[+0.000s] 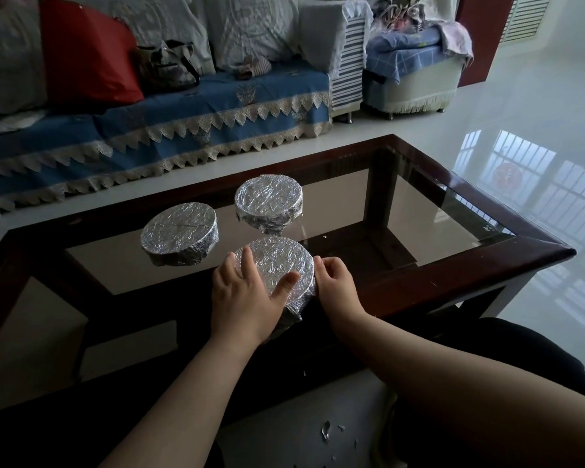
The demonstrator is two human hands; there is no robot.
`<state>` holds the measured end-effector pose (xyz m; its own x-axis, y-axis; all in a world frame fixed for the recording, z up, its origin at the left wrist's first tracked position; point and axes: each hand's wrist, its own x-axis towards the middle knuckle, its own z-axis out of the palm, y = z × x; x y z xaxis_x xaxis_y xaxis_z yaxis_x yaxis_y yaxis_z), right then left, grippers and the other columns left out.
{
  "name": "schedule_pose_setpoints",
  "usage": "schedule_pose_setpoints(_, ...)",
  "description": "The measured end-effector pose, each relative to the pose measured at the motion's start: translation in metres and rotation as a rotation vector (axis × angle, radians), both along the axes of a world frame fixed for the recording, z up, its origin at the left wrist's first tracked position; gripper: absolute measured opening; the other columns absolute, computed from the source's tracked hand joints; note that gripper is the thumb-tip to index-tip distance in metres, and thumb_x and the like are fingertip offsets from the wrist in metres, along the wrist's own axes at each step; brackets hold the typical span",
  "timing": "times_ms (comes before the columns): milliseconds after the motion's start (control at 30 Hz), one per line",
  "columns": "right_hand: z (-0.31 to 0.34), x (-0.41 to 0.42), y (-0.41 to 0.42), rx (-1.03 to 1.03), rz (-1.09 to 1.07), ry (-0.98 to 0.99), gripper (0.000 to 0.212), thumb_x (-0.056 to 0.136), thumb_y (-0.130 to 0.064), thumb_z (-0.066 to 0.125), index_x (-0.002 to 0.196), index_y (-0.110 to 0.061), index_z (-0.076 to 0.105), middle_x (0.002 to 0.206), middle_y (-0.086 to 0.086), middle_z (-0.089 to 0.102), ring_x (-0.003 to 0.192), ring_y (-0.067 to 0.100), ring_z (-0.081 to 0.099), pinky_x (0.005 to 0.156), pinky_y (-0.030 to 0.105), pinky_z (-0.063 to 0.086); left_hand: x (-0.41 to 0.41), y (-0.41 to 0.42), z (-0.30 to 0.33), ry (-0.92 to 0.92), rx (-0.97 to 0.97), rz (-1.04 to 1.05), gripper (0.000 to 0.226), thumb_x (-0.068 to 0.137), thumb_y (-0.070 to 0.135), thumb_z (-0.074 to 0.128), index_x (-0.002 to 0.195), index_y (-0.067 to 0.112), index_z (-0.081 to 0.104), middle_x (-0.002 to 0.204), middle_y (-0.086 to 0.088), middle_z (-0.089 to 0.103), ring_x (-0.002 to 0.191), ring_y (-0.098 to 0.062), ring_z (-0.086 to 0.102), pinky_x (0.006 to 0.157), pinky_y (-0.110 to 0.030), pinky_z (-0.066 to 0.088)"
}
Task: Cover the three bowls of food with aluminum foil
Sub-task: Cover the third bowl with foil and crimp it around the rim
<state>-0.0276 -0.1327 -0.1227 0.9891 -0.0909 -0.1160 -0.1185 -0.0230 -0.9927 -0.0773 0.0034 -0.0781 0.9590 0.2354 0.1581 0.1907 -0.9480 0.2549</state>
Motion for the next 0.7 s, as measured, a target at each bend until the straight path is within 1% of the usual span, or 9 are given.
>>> schedule_pose_setpoints(100, 0.003, 0.006, -0.002, 0.028, 0.042, 0.102, 0.032, 0.095, -0.039, 0.052, 0.091, -0.009, 0.062, 0.079, 0.007, 0.063, 0.072, 0.017, 0.058, 0.073, 0.039, 0.051, 0.000, -0.001, 0.000, 0.000, 0.006, 0.002, 0.138, 0.050, 0.095, -0.018, 0.150, 0.007, 0.018, 0.150, -0.026, 0.024, 0.137, -0.040, 0.023, 0.113, -0.044, 0.018)
schedule_pose_setpoints(167, 0.005, 0.009, -0.004, 0.011, 0.072, 0.146, 0.036, 0.094, -0.039, 0.053, 0.091, -0.005, 0.062, 0.075, 0.008, 0.062, 0.067, 0.018, 0.056, 0.066, 0.036, 0.050, 0.000, -0.001, 0.000, 0.006, 0.003, 0.007, 0.138, 0.049, 0.095, -0.019, 0.150, 0.007, 0.017, 0.151, -0.026, 0.023, 0.138, -0.040, 0.023, 0.113, -0.044, 0.017)
schedule_pose_setpoints(300, 0.007, 0.012, -0.008, 0.004, 0.112, 0.174, 0.024, 0.093, -0.035, 0.057, 0.083, -0.014, 0.060, 0.069, 0.003, 0.061, 0.055, 0.013, 0.053, 0.054, 0.028, 0.046, 0.000, -0.003, 0.001, 0.016, -0.017, 0.013, 0.140, 0.047, 0.095, -0.019, 0.150, 0.008, 0.014, 0.152, -0.025, 0.021, 0.139, -0.039, 0.019, 0.114, -0.044, 0.015)
schedule_pose_setpoints(367, 0.010, 0.016, -0.011, -0.010, 0.136, 0.143, 0.017, 0.093, -0.028, 0.059, 0.090, -0.012, 0.062, 0.074, 0.005, 0.064, 0.058, 0.014, 0.055, 0.054, 0.027, 0.047, 0.001, -0.003, 0.000, 0.017, -0.023, 0.022, 0.140, 0.046, 0.096, -0.018, 0.151, 0.007, 0.011, 0.153, -0.025, 0.020, 0.140, -0.039, 0.018, 0.114, -0.044, 0.014)
schedule_pose_setpoints(433, 0.010, 0.022, -0.013, -0.103, 0.167, 0.085, 0.009, 0.092, -0.019, 0.061, 0.096, -0.011, 0.063, 0.083, 0.009, 0.067, 0.064, 0.015, 0.057, 0.057, 0.025, 0.048, 0.002, -0.003, -0.001, 0.027, -0.032, 0.035, 0.140, 0.045, 0.096, -0.017, 0.151, 0.007, 0.006, 0.154, -0.024, 0.018, 0.141, -0.039, 0.016, 0.115, -0.045, 0.014)
schedule_pose_setpoints(500, 0.011, 0.025, -0.015, -0.227, 0.189, 0.022, 0.007, 0.089, -0.010, 0.060, 0.095, -0.012, 0.064, 0.084, 0.006, 0.066, 0.064, 0.012, 0.056, 0.056, 0.016, 0.045, 0.002, -0.004, 0.000, 0.036, -0.049, 0.046, 0.140, 0.045, 0.097, -0.014, 0.151, 0.007, 0.003, 0.155, -0.024, 0.015, 0.142, -0.039, 0.014, 0.115, -0.045, 0.013)
schedule_pose_setpoints(567, 0.012, 0.027, -0.016, -0.253, 0.086, -0.025, 0.014, 0.090, -0.005, 0.055, 0.098, -0.011, 0.064, 0.081, 0.001, 0.064, 0.063, 0.008, 0.055, 0.050, 0.006, 0.039, 0.001, -0.006, 0.002, 0.037, -0.063, 0.054, 0.134, 0.051, 0.096, -0.006, 0.151, 0.006, 0.002, 0.155, -0.024, 0.014, 0.142, -0.039, 0.013, 0.115, -0.044, 0.011)
schedule_pose_setpoints(633, 0.018, 0.020, -0.016, -0.161, -0.071, -0.080, 0.012, 0.094, -0.010, 0.050, 0.103, -0.011, 0.059, 0.081, -0.002, 0.062, 0.069, 0.008, 0.057, 0.053, 0.006, 0.040, 0.000, -0.008, 0.005, 0.043, -0.088, 0.067, 0.126, 0.057, 0.088, 0.006, 0.151, 0.004, 0.002, 0.156, -0.023, 0.011, 0.142, -0.039, 0.011, 0.116, -0.044, 0.010)
schedule_pose_setpoints(700, 0.024, 0.003, -0.013, -0.146, -0.096, -0.150, 0.013, 0.097, -0.022, 0.050, 0.103, -0.013, 0.056, 0.085, -0.003, 0.062, 0.076, 0.008, 0.058, 0.059, 0.008, 0.041, 0.000, -0.010, 0.007, 0.054, -0.100, 0.073, 0.123, 0.058, 0.085, 0.008, 0.151, 0.004, 0.001, 0.157, -0.022, 0.009, 0.143, -0.038, 0.010, 0.116, -0.043, 0.009)
